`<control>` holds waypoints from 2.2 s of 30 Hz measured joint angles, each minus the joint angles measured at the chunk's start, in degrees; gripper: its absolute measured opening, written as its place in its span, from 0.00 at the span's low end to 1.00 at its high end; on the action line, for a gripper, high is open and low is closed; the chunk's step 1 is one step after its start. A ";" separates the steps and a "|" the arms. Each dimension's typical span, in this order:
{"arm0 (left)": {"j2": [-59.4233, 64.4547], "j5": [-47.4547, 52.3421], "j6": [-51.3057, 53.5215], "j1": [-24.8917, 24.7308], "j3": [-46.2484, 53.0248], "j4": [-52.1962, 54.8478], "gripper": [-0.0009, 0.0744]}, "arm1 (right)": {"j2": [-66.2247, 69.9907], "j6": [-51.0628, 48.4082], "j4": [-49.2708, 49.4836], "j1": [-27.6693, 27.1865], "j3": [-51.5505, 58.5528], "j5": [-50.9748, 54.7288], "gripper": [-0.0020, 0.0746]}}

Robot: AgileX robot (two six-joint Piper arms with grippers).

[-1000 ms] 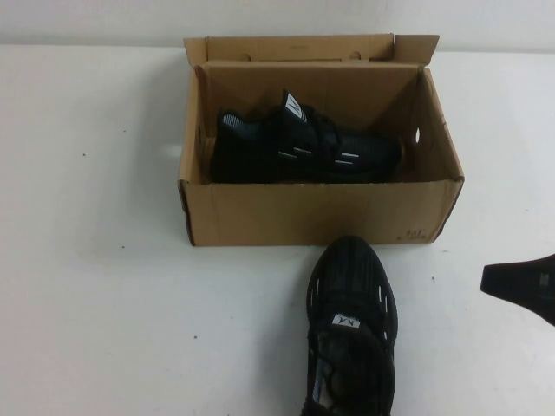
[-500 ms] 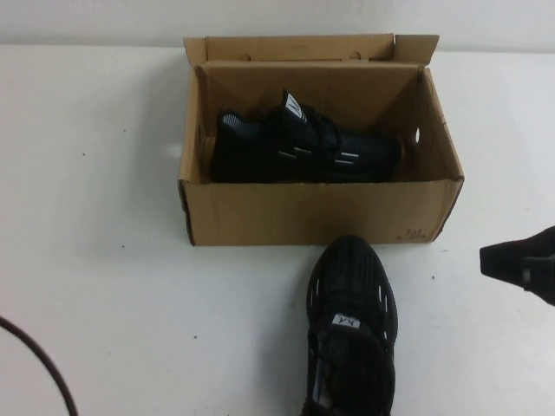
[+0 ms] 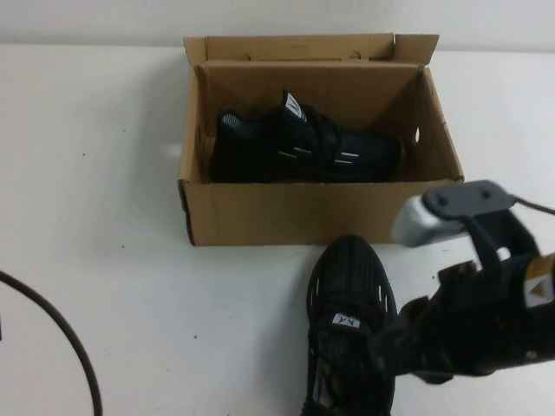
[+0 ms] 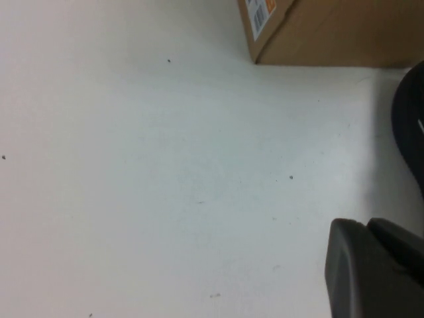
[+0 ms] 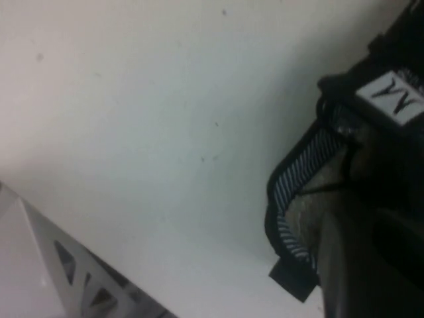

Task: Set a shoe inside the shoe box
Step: Pick up the shoe from the table

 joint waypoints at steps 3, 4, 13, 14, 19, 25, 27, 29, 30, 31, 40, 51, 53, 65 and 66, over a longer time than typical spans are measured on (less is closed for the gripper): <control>0.00 2.13 0.00 0.00 -0.23 0.00 0.01 | 3.79 8.00 -6.55 5.32 0.00 0.00 0.13; 0.00 2.85 0.00 0.00 -0.23 0.00 0.01 | 5.03 10.89 -8.99 7.15 0.00 -0.14 0.13; 0.00 5.23 0.00 0.00 -0.23 0.00 0.01 | 14.54 23.14 -16.77 14.48 -6.54 -0.98 0.26; 0.00 5.48 0.00 0.00 -0.23 0.00 0.01 | 15.63 23.43 -16.67 14.48 -7.57 -1.05 0.31; 0.00 6.20 0.00 0.00 -0.26 0.00 0.01 | 20.59 24.37 -15.50 14.57 -10.70 -1.70 0.56; 0.00 7.39 0.00 0.00 -0.26 0.00 0.01 | 25.74 29.62 -17.36 14.57 -11.17 -2.47 0.61; 0.00 7.63 0.00 0.00 -0.26 0.00 0.01 | 27.31 31.48 -18.86 14.57 -11.17 -2.60 0.61; 0.00 7.84 0.00 0.00 -0.26 0.00 0.01 | 28.72 32.82 -20.28 14.57 -11.17 -3.01 0.61; 0.00 7.84 0.00 0.00 -0.26 0.00 0.01 | 29.32 33.12 -20.85 14.57 -11.17 -3.29 0.61; 0.00 7.84 0.00 0.00 -0.26 0.00 0.01 | 30.05 33.39 -21.38 14.57 -11.17 -3.60 0.61; 0.00 7.96 0.00 0.00 -0.26 0.00 0.01 | 32.60 28.70 -24.84 14.57 -11.30 -2.77 0.05; 0.00 10.30 0.64 0.00 -0.26 -3.03 0.01 | 24.02 11.08 -27.27 14.70 -15.03 7.81 0.02; 0.00 11.07 2.44 0.00 -0.26 -7.24 0.01 | 21.58 3.16 -27.27 14.70 -16.07 10.02 0.02; 8.42 11.36 12.35 0.00 -0.26 -24.14 0.01 | 7.03 -16.24 -30.91 14.70 -16.92 13.31 0.02; 10.00 11.11 13.87 0.00 -0.26 -26.48 0.01 | 6.08 -16.33 -31.36 14.70 -16.92 13.49 0.02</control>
